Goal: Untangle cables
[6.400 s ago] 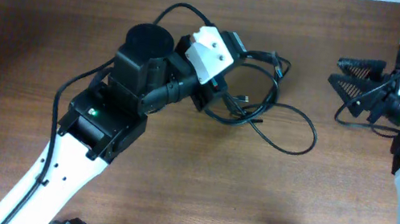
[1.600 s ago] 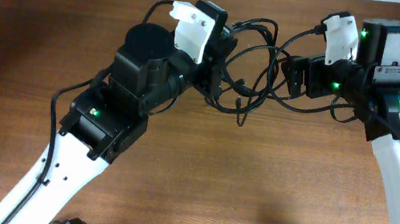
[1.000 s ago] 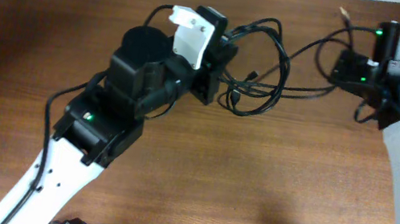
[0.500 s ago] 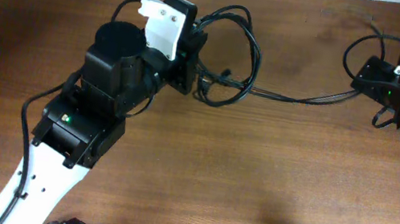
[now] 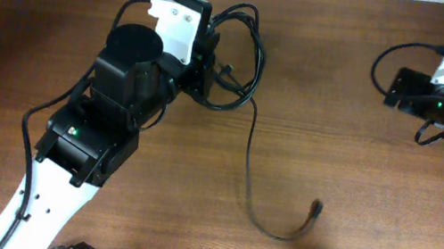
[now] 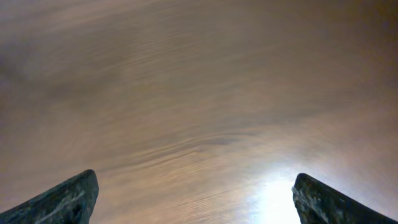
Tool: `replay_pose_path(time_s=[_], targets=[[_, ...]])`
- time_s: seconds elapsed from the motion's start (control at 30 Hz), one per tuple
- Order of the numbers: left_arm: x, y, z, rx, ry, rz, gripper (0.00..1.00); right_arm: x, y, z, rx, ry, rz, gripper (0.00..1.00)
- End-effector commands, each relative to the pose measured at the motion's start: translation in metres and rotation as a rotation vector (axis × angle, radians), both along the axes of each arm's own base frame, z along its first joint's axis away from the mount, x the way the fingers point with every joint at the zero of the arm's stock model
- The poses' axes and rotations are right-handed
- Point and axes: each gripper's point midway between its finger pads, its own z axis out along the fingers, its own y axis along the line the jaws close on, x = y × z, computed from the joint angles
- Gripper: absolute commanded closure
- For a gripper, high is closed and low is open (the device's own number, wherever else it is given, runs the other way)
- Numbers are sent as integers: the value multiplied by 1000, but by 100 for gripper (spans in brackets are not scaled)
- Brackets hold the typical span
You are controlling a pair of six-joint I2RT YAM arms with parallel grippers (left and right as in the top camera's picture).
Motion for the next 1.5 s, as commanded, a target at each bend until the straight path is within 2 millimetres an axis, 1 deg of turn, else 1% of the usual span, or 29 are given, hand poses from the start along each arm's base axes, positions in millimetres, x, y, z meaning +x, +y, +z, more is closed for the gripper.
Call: replay_pose_path(time_s=[0.0, 0.03, 0.07, 0.13, 0.2, 0.23, 0.3, 0.47, 0.57, 0.6, 0.63, 0.77, 0.83, 0.93, 0.97, 1.07, 1.13, 1.2, 1.23, 1.3, 1.33, 1.4, 1.47], targets=[[-7, 2, 19, -16, -47, -23, 100, 2, 64, 9, 167, -59, 441, 1], [-7, 1, 19, -16, -47, -25, 100, -1, 79, 13, 205, -83, 544, 1], [-7, 1, 19, -16, -46, -26, 100, -2, 89, 17, 231, -105, 608, 1], [-8, 0, 18, -19, -44, -36, 100, -4, 102, 22, 257, -135, 681, 1], [-12, -5, 19, -29, -41, -71, 100, -4, 112, 26, 261, -152, 717, 1], [-13, -9, 19, -35, -39, -94, 100, -4, 121, 28, 261, -159, 745, 1], [-14, -12, 17, -37, -32, -110, 100, -4, 130, 29, 259, -165, 772, 1], [-15, -23, 10, -45, -4, -170, 100, -4, 166, 37, 261, -205, 883, 1], [-14, -24, 8, -43, 1, -171, 100, -5, 185, 46, 298, -250, 948, 0], [-14, -24, 8, -43, 1, -170, 100, -7, 191, 51, 328, -271, 975, 2], [-14, -24, 8, -43, 1, -170, 100, -8, 196, 55, 351, -287, 995, 3], [-15, -25, 8, -45, 3, -178, 100, -16, 213, 73, 462, -356, 1079, 12], [-17, -27, 8, -50, 3, -192, 100, -22, 222, 83, 522, -391, 1126, 12], [-24, -38, 16, -79, -15, -266, 100, -24, 225, 88, 547, -406, 1145, 14], [-25, -41, 18, -83, -23, -274, 100, -24, 225, 88, 548, -407, 1147, 16], [-27, -44, 22, -89, -39, -283, 100, -24, 225, 88, 547, -408, 1147, 19], [-28, -47, 24, -91, -45, -292, 100, -24, 225, 89, 545, -411, 1148, 23], [-31, -50, 24, -93, -49, -302, 100, -23, 225, 89, 541, -418, 1150, 36], [-31, -50, 24, -92, -49, -301, 100, -22, 225, 90, 539, -421, 1151, 39], [-30, -50, 24, -91, -48, -299, 100, -22, 225, 90, 538, -423, 1152, 50], [-30, -50, 24, -91, -47, -299, 100, -22, 225, 90, 537, -424, 1152, 53], [-30, -50, 23, -91, -46, -299, 100, -22, 225, 90, 537, -424, 1152, 60], [-29, -50, 23, -91, -46, -299, 100, -22, 225, 90, 537, -424, 1152, 74]])
